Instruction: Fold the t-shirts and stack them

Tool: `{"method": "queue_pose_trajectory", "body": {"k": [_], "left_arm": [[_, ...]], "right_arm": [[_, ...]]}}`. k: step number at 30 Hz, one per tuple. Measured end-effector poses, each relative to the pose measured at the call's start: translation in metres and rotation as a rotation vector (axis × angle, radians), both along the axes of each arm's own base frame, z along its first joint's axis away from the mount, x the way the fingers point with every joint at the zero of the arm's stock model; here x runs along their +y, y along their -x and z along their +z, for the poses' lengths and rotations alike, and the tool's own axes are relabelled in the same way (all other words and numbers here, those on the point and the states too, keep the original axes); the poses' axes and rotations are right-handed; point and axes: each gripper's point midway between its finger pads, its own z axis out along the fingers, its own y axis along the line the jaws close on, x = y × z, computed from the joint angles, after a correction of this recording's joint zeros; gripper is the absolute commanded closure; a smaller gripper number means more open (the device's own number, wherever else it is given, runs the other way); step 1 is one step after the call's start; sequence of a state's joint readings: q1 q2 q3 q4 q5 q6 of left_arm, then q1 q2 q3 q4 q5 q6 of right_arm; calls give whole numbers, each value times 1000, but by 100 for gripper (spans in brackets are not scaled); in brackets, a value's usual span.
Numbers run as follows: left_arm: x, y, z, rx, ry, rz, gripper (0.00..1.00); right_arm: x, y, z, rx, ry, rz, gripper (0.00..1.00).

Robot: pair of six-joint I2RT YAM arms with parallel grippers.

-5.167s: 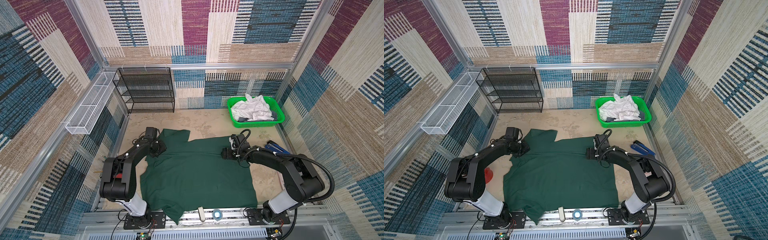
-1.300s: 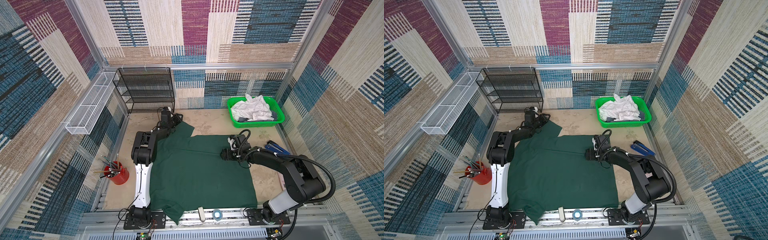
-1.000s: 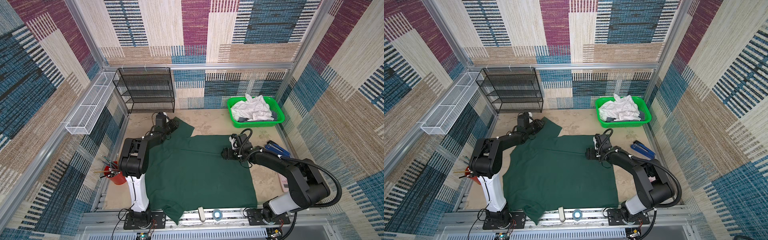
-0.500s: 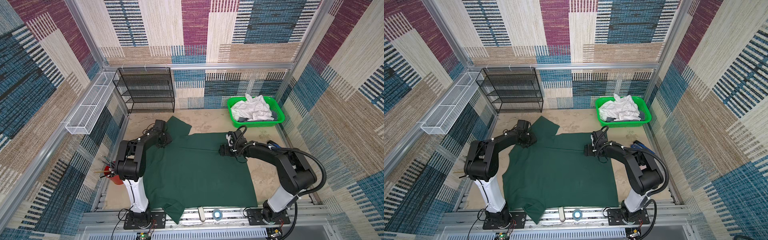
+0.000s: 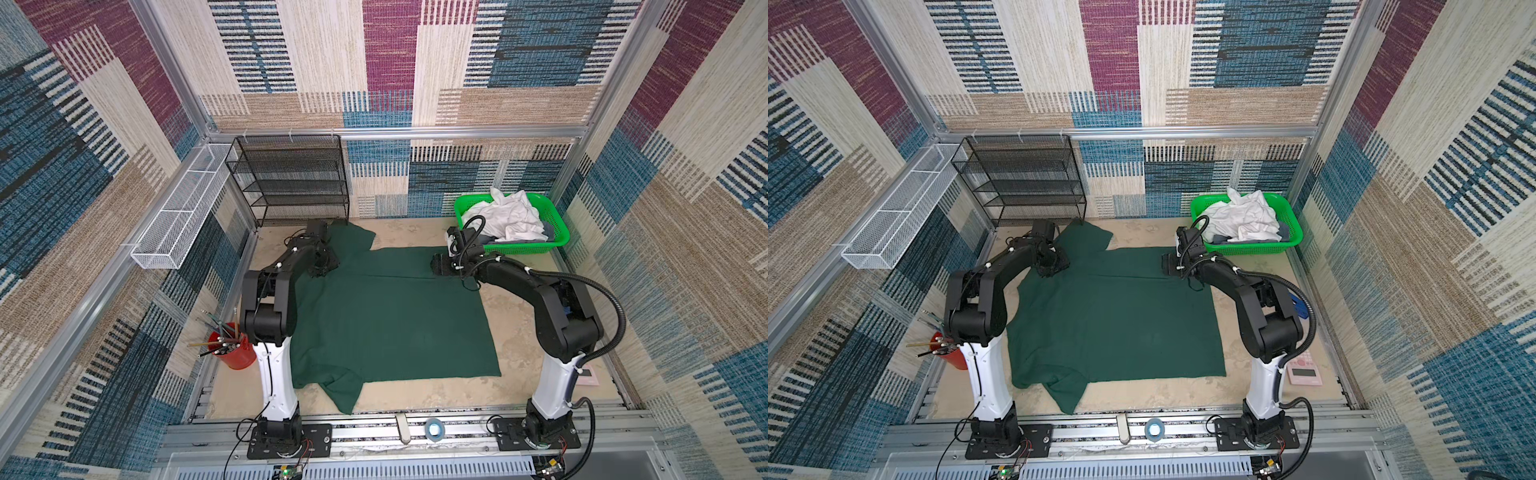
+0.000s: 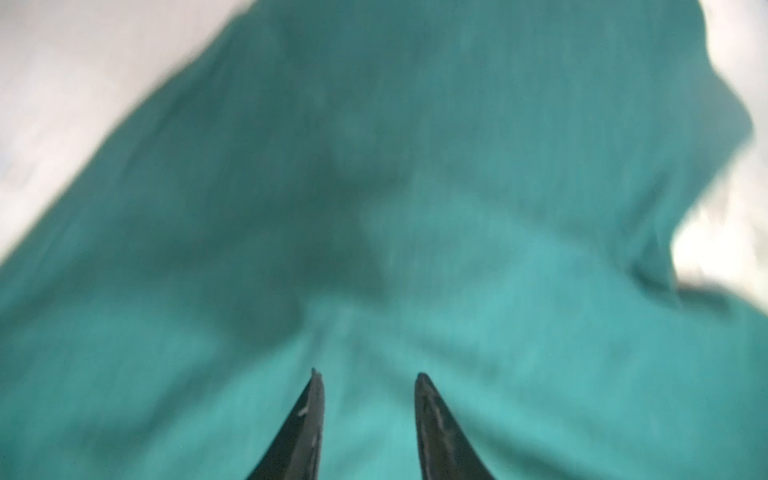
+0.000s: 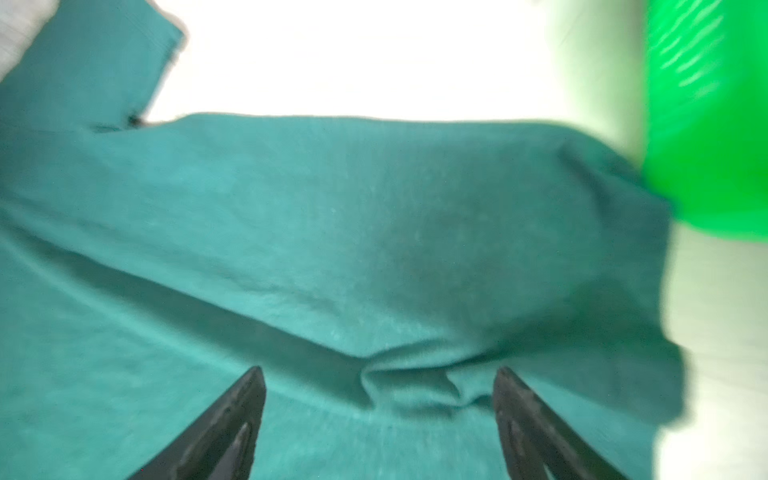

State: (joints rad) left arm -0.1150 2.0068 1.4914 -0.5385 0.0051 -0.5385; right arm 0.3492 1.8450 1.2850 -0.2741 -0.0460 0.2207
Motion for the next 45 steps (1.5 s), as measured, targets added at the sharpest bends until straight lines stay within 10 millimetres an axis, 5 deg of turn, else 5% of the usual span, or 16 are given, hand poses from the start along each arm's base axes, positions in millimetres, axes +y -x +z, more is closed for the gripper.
{"method": "queue_pose_trajectory", "body": {"k": [3, 8, 13, 18, 26, 32, 41, 45], "left_arm": [[-19, 75, 7, 54, -5, -63, 63], [-66, 196, 12, 157, -43, -208, 64], [-79, 284, 14, 247, -120, -276, 64], [-87, 339, 2, 339, -177, -326, 61], [-90, 365, -30, 452, -272, -336, 61], [-92, 362, -41, 465, -288, -327, 100], [-138, 333, -4, 319, -142, -370, 100], [-148, 325, 11, 270, -97, -379, 66]], "right_arm": [[12, 36, 9, -1, -4, 44, 13], [14, 112, -21, 132, -25, 80, 13], [-4, 156, -31, 185, -55, 43, 13], [-11, 174, -35, 198, -65, 37, 12], [-12, 177, -53, 250, -64, 34, 12], [-20, 164, -60, 260, -65, 9, 12], [-24, 152, -55, 229, -69, 12, 12], [-24, 156, -59, 237, -70, 20, 12]]}}
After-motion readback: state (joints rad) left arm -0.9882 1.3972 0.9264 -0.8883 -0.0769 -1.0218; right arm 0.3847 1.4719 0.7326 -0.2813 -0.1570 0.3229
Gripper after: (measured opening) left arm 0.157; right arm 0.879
